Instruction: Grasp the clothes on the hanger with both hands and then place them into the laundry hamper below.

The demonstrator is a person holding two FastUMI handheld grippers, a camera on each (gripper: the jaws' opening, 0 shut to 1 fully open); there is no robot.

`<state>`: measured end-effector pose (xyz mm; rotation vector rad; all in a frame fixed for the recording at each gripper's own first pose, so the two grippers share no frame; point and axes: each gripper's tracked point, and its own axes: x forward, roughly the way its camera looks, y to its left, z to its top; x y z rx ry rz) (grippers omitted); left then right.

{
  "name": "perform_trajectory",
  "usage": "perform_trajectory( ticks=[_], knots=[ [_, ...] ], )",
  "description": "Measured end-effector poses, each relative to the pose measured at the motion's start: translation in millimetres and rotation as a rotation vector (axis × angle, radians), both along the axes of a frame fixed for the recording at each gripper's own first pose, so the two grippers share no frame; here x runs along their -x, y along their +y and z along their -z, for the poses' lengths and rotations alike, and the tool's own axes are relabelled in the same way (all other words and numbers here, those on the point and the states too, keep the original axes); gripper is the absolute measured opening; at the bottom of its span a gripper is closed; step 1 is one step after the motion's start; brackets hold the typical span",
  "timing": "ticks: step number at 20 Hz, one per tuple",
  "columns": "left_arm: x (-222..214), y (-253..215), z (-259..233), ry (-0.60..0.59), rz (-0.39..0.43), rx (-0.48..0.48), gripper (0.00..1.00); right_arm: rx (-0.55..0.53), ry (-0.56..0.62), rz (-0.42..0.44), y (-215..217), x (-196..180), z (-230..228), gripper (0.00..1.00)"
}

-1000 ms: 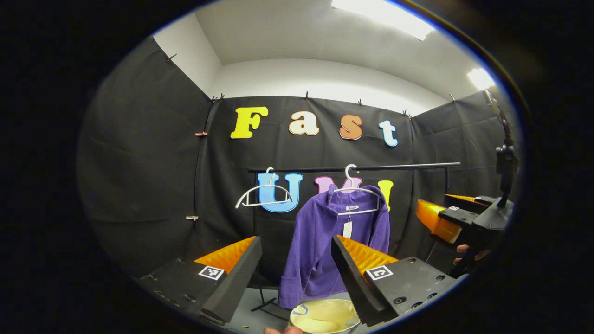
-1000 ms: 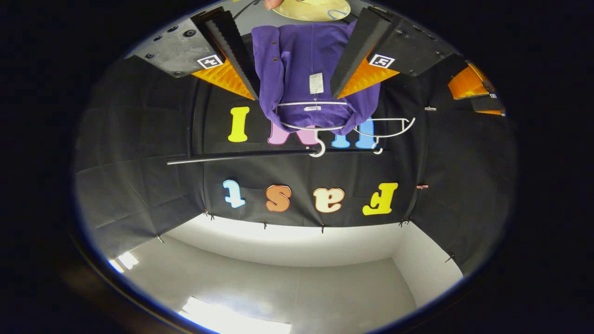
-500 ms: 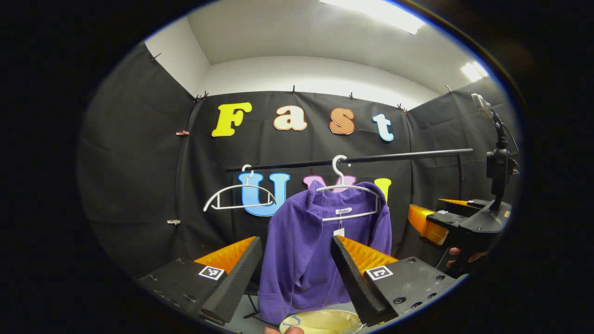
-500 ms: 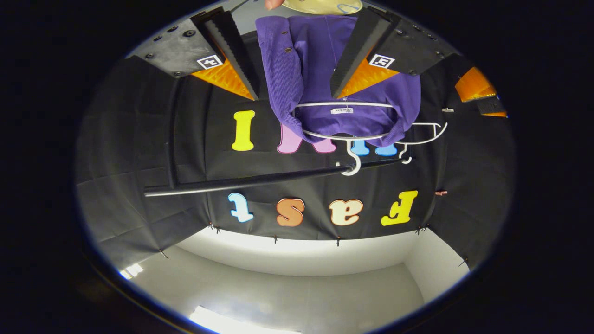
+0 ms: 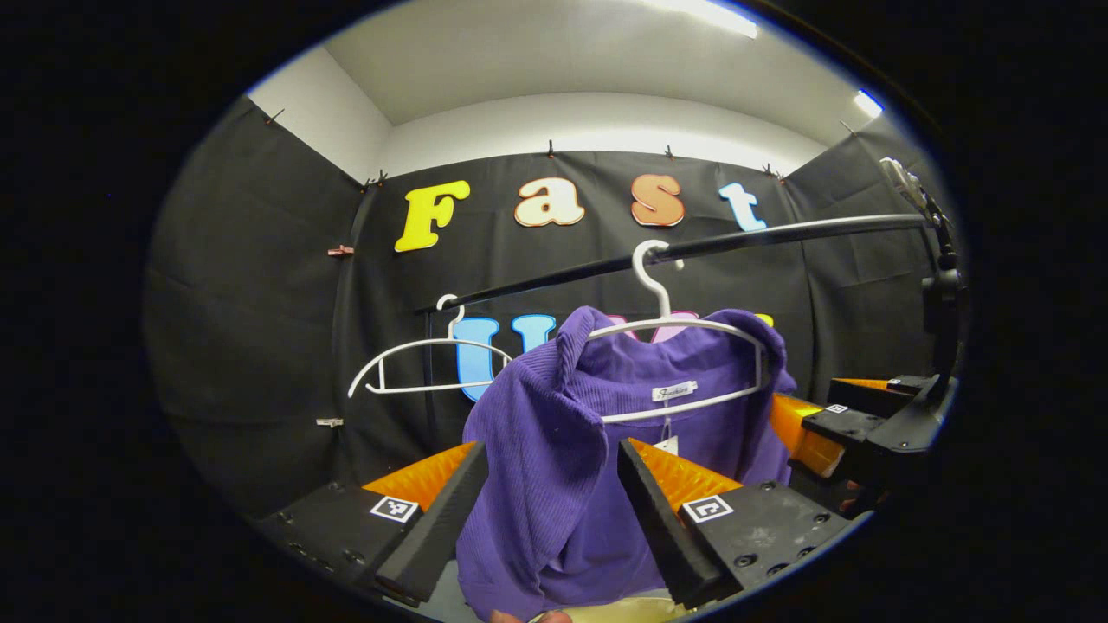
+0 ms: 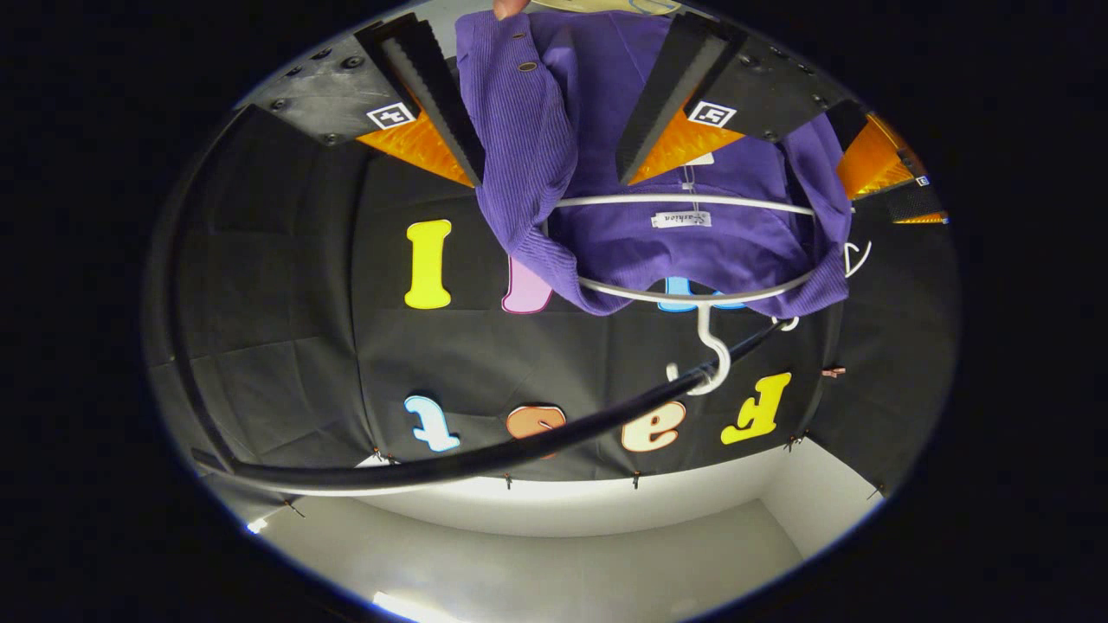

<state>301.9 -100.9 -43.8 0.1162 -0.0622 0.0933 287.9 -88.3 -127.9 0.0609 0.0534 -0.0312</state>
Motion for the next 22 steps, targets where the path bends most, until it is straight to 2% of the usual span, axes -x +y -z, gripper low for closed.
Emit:
perform_trajectory(
  ticks=[3, 6, 8, 9, 10, 11, 12, 14, 16, 19, 22],
  knots=[
    [-26.9, -1.8, 11.4, 0.012, -0.008, -0.006, 0.95, -0.012, 0.005, 0.023, -2.3, -18.8, 12.3, 0.98],
    [-41.6, -15.3, 17.6, 0.015, 0.03, -0.02, 0.95, -0.051, 0.024, 0.022, 0.4, -30.7, 23.2, 0.98],
    [-48.3, -7.4, 22.4, 0.026, -0.008, -0.052, 0.93, -0.05, 0.031, 0.024, -1.1, -36.6, 27.8, 0.98],
    [-52.9, 0.6, 27.6, 0.035, -0.038, -0.054, 0.96, -0.046, 0.03, 0.034, -3.7, -40.5, 29.1, 0.98],
    [-58.3, 5.4, 28.4, 0.033, -0.066, -0.056, 0.94, -0.035, 0.028, 0.044, -6.9, -45.3, 30.1, 0.98],
    [-64.7, 9.8, 30.0, 0.035, -0.083, -0.065, 0.92, -0.02, 0.027, 0.048, -8.2, -47.0, 30.7, 0.88],
    [-69.1, 12.8, 30.7, 0.035, -0.098, -0.079, 0.75, -0.017, 0.016, 0.025, -4.8, -50.7, 29.8, 0.78],
    [-68.7, 25.6, 26.3, 0.026, -0.131, -0.1, 0.42, -0.031, 0.041, -0.023, 3.0, -51.7, 36.8, 0.42],
    [-74.1, 23.4, 26.3, 0.029, -0.087, -0.069, 0.08, -0.046, 0.056, -0.018, -6.8, -47.4, 37.2, 0.06],
    [-74.1, 26.3, 28.5, 0.062, -0.035, -0.052, 0.06, 0.001, 0.026, 0.005, -19.8, -42.9, 26.3, 0.06],
    [-72.7, 31.8, 25.7, 0.05, -0.039, -0.041, 0.06, 0.063, -0.03, 0.02, -27.1, -36.7, 6.8, 0.06]
  ],
)
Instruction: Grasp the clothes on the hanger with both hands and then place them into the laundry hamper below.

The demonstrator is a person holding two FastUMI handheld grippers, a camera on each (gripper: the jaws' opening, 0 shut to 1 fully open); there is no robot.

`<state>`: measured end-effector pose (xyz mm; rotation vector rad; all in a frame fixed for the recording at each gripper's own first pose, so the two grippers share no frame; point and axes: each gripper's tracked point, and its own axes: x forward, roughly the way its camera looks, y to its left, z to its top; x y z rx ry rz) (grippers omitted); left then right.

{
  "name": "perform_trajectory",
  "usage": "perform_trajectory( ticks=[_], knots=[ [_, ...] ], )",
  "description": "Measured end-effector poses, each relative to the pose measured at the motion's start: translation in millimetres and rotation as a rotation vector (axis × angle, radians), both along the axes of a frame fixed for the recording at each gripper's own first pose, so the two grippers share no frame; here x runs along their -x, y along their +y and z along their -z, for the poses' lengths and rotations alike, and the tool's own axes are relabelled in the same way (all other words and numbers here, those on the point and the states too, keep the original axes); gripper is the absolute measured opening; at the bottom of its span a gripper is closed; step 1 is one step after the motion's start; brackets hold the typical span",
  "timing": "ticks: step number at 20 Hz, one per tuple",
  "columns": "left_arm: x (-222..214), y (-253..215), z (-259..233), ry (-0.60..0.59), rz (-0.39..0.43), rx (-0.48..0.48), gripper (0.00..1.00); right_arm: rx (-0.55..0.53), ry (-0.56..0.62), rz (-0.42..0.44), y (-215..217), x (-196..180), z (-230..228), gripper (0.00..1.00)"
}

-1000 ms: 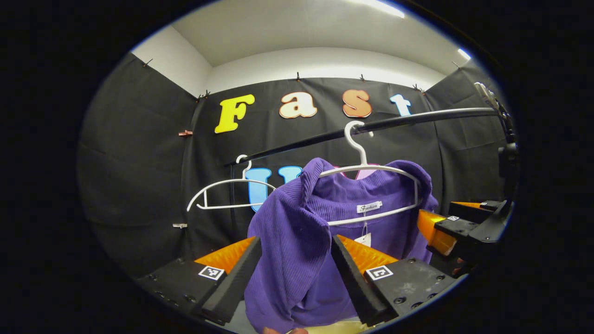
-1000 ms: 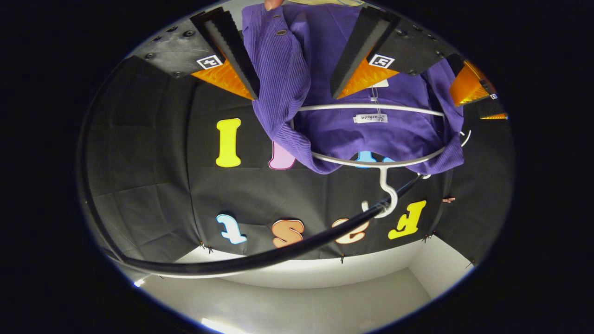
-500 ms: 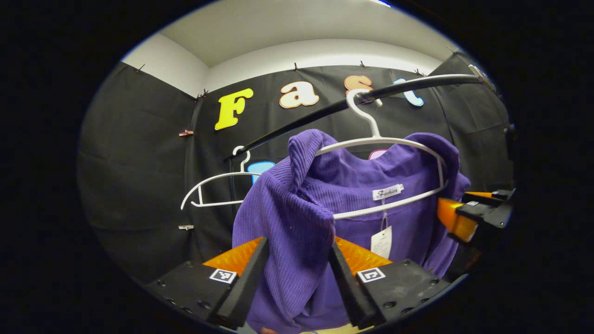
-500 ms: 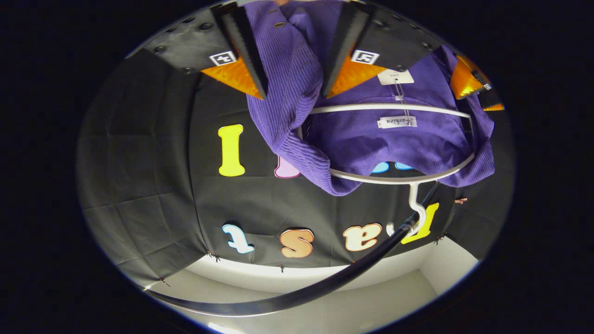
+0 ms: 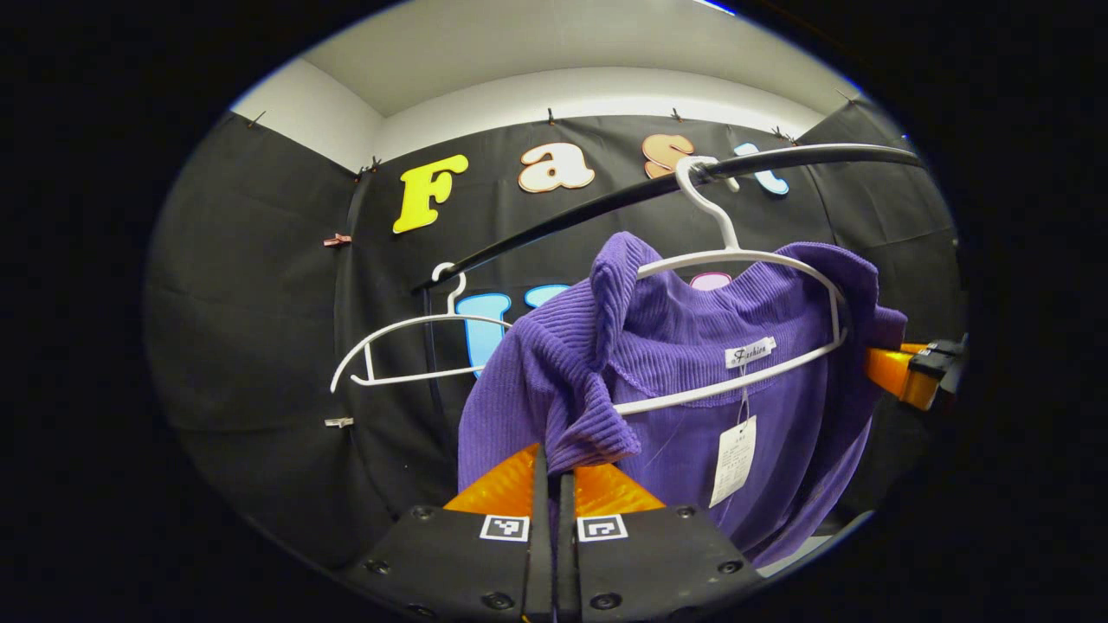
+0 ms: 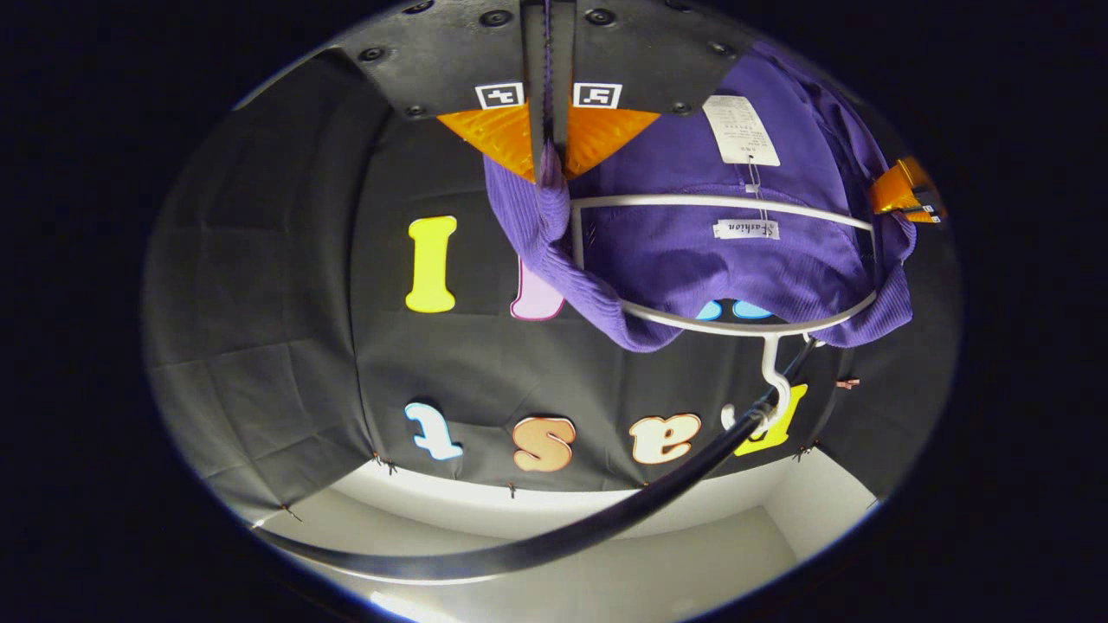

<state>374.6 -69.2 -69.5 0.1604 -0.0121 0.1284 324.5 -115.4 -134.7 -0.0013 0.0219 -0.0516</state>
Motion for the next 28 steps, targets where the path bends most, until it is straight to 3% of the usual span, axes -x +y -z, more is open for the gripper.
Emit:
perform_trajectory(
  ticks=[6, 10, 15, 17, 19, 23, 28],
  knots=[
    [2.2, -1.8, -11.1, 0.008, 0.008, -0.002, 0.05, 0.079, -0.08, 0.05, -16.5, 2.3, -32.4, 0.06],
    [0.4, 9.0, -43.8, -0.04, 0.002, 0.021, 0.05, 0.148, -0.145, 0.159, -48.1, -16.9, -58.8, 0.06],
    [-13.8, 24.9, -61.0, -0.025, 0.008, 0.01, 0.05, 0.193, -0.131, 0.232, -75.8, -38.4, -39.9, 0.06],
    [-18.8, 28.2, -59.4, 0.009, 0.018, 0.018, 0.04, 0.196, -0.095, 0.242, -80.1, -49.6, -23.9, 0.06],
    [-31.1, 26.3, -32.2, 0.177, 0.052, 0.046, 0.05, 0.192, -0.043, 0.251, -83.9, -55.0, 2.4, 0.06],
    [-26.2, 33.2, -19.8, 0.18, 0.044, 0.064, 0.05, 0.162, 0.062, 0.219, -71.4, -42.5, 59.9, 0.06],
    [-2.3, 42.7, 7.3, 0.196, 0.036, 0.011, 0.05, 0.119, 0.087, 0.089, -23.2, -3.8, 71.2, 0.06]
  ],
)
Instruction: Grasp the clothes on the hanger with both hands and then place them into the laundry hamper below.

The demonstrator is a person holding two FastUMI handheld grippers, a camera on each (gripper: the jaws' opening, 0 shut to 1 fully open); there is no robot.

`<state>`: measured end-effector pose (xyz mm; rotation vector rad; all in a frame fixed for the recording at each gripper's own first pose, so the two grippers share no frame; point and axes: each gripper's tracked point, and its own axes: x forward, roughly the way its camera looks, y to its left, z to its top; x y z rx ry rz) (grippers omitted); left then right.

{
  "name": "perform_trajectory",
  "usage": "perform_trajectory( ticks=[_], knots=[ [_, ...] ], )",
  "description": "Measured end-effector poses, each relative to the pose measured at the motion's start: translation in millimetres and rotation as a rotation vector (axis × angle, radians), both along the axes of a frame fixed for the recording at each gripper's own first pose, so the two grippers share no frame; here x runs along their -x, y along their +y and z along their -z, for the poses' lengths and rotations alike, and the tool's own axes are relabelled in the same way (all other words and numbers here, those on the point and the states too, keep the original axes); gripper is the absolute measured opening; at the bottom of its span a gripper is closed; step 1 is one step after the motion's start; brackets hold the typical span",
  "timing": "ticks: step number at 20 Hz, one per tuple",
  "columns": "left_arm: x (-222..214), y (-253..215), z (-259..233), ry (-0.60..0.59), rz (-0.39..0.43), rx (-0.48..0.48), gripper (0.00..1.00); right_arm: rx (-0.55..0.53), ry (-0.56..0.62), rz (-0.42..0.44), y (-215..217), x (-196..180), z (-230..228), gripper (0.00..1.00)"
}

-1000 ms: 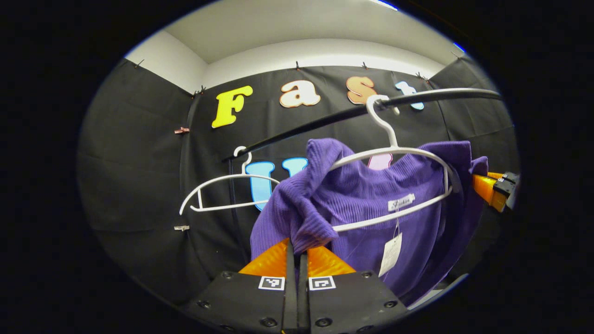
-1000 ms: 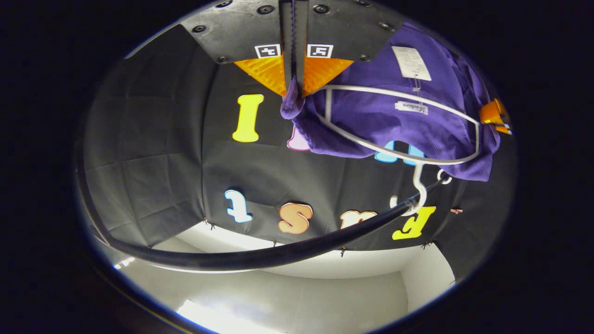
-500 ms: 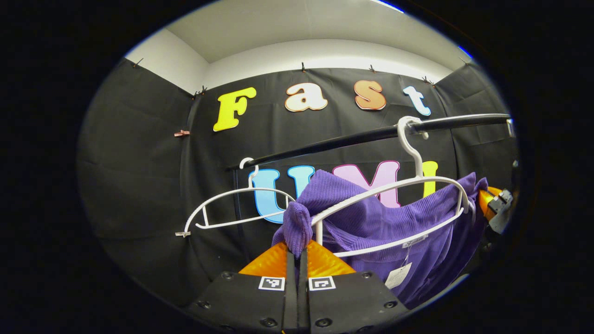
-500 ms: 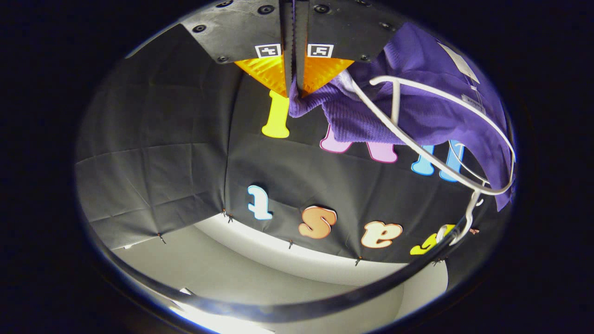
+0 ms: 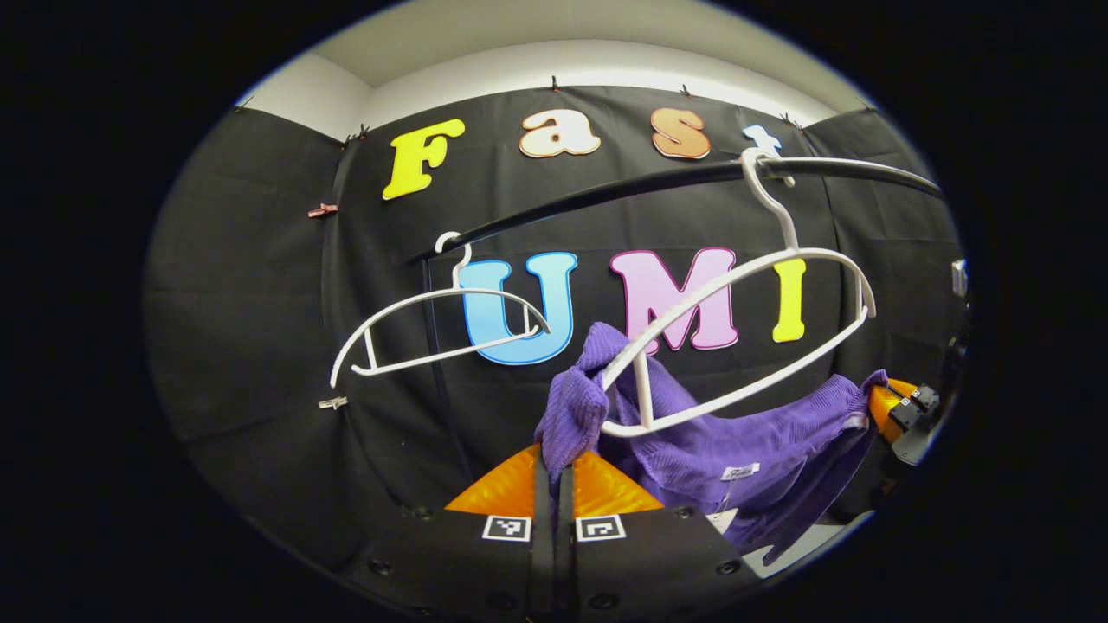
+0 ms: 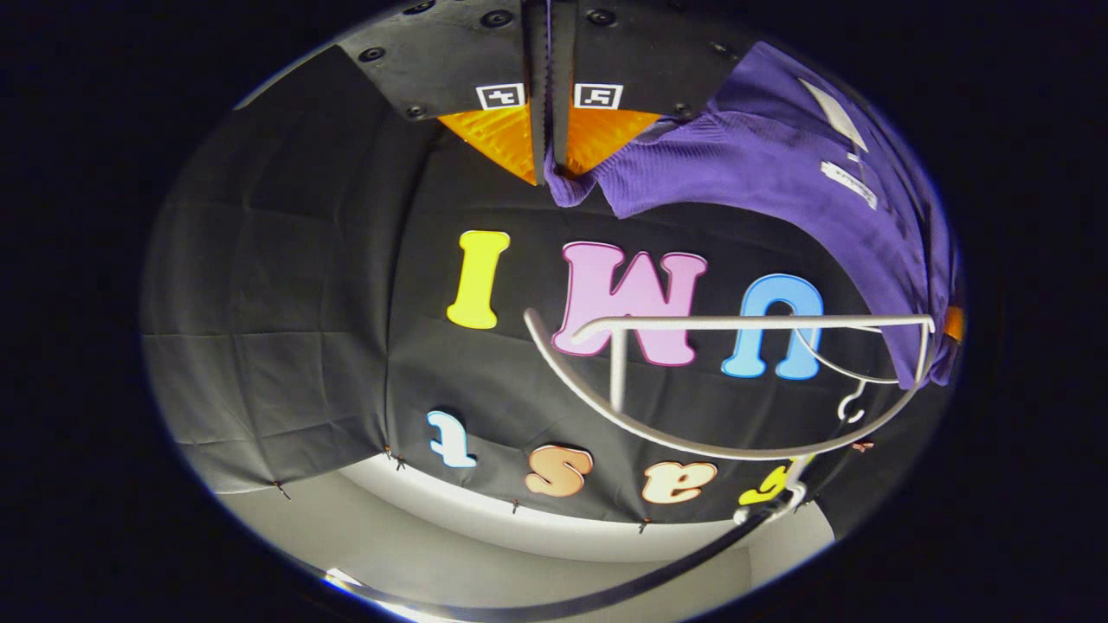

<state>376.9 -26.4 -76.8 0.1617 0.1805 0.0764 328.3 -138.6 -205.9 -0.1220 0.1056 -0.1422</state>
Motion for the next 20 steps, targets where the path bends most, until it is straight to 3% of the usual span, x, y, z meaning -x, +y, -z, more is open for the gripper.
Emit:
perform_trajectory(
  ticks=[7, 14, 17, 20],
  knots=[
    [30.0, 22.5, 38.2, 0.076, -0.034, 0.004, 0.05, -0.009, -0.04, -0.203, 72.1, 45.1, -41.8, 0.06],
    [53.9, -49.8, 48.3, 0.098, 0.151, 0.082, 0.04, -0.121, -0.047, -0.329, 124.3, 72.8, -85.2, 0.06],
    [69.5, -77.3, 41.5, 0.088, 0.199, 0.153, 0.05, -0.159, -0.037, -0.361, 135.0, 82.5, -96.6, 0.1],
    [75.9, -95.5, 46.5, 0.097, 0.236, 0.246, 0.04, -0.196, -0.001, -0.367, 132.4, 89.1, -83.4, 0.06]
  ],
)
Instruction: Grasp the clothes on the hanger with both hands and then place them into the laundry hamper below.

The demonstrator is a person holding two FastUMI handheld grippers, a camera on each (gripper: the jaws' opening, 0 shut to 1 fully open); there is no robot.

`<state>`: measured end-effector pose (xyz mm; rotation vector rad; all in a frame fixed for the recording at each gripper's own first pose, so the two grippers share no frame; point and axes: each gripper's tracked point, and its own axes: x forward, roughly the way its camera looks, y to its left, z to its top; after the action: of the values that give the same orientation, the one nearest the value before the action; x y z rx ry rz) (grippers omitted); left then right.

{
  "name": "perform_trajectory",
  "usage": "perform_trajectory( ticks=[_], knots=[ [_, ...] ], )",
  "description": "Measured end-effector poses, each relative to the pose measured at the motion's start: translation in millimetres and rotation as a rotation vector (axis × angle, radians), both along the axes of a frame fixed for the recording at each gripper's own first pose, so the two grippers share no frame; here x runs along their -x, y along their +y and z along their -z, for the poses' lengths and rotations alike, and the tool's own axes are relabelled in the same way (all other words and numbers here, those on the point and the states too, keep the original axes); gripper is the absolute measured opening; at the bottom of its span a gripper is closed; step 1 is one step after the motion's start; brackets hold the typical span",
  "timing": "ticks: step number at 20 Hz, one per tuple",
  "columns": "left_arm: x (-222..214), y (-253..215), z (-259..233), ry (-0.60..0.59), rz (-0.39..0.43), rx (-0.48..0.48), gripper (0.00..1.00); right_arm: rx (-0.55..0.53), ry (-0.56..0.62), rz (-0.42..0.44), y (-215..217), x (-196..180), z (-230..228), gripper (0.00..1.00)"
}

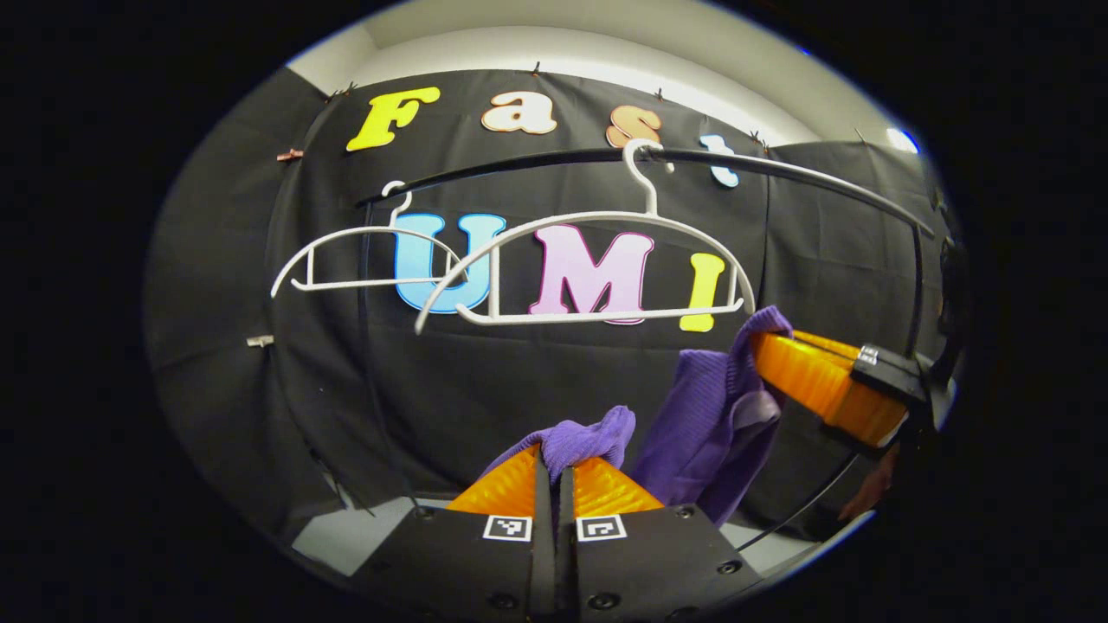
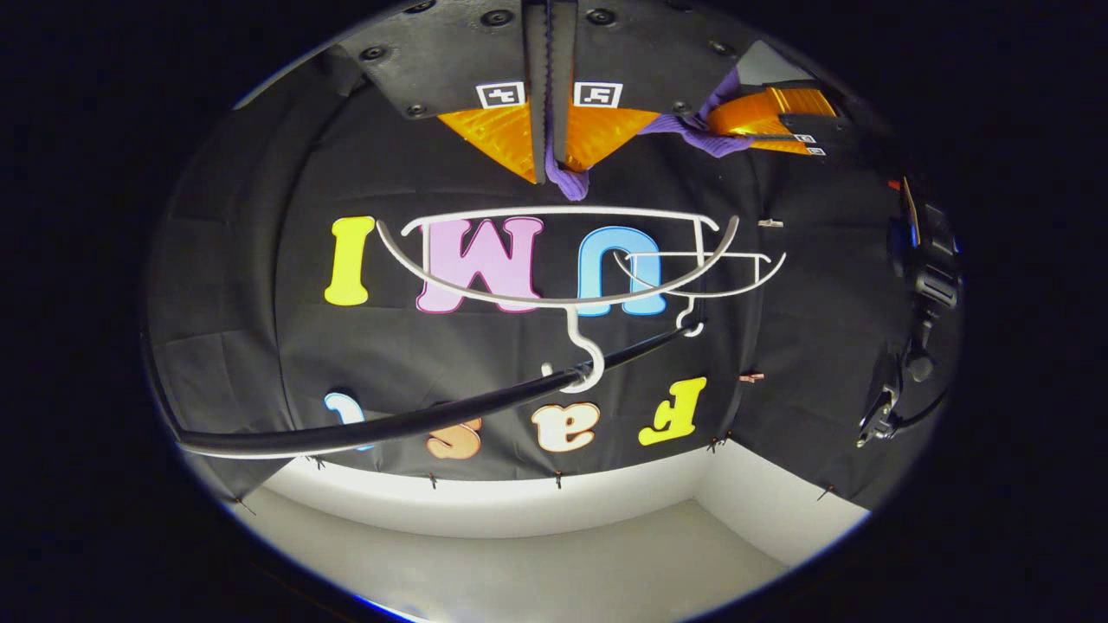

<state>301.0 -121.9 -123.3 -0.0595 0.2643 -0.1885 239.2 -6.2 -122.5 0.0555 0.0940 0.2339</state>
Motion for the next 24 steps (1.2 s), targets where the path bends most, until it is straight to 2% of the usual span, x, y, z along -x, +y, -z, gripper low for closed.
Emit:
perform_trajectory(
  ticks=[3, 5, 8, 14, 18, 21, 22, 23, 24],
  knots=[
    [0.8, -8.2, 34.7, 0.073, 0.009, 0.05, 0.05, 0.012, 0.1, -0.018, -4.8, 3.2, 44.4, 0.06],
    [0.9, -6.2, 67.9, 0.129, -0.002, 0.049, 0.05, 0.019, 0.18, -0.03, -6.9, 7.3, 82.3, 0.06],
    [2.2, -8.4, 124.2, 0.213, -0.001, 0.015, 0.05, 0.032, 0.304, -0.053, -12.4, 16.5, 139.0, 0.06],
    [12.0, -9.6, 227.1, 0.367, 0.02, -0.053, 0.05, 0.145, 0.49, -0.057, -34.2, 42.7, 248.5, 0.05],
    [19.0, -5.0, 288.1, 0.516, -0.009, -0.1, 0.05, 0.158, 0.719, -0.032, -42.4, 71.7, 326.9, 0.05],
    [32.0, -3.2, 325.6, 0.631, -0.038, -0.124, 0.06, 0.142, 0.857, -0.036, -45.3, 101.2, 361.8, 0.09],
    [36.5, -4.7, 331.7, 0.648, -0.039, -0.125, 0.1, 0.132, 0.876, -0.043, -43.8, 107.4, 366.3, 0.27],
    [37.0, -5.5, 326.6, 0.649, -0.036, -0.13, 0.17, 0.145, 0.891, -0.047, -44.9, 111.7, 370.9, 0.34],
    [38.3, -4.9, 326.5, 0.649, -0.023, -0.136, 0.44, 0.176, 0.911, -0.056, -49.8, 120.0, 375.3, 0.56]
  ],
)
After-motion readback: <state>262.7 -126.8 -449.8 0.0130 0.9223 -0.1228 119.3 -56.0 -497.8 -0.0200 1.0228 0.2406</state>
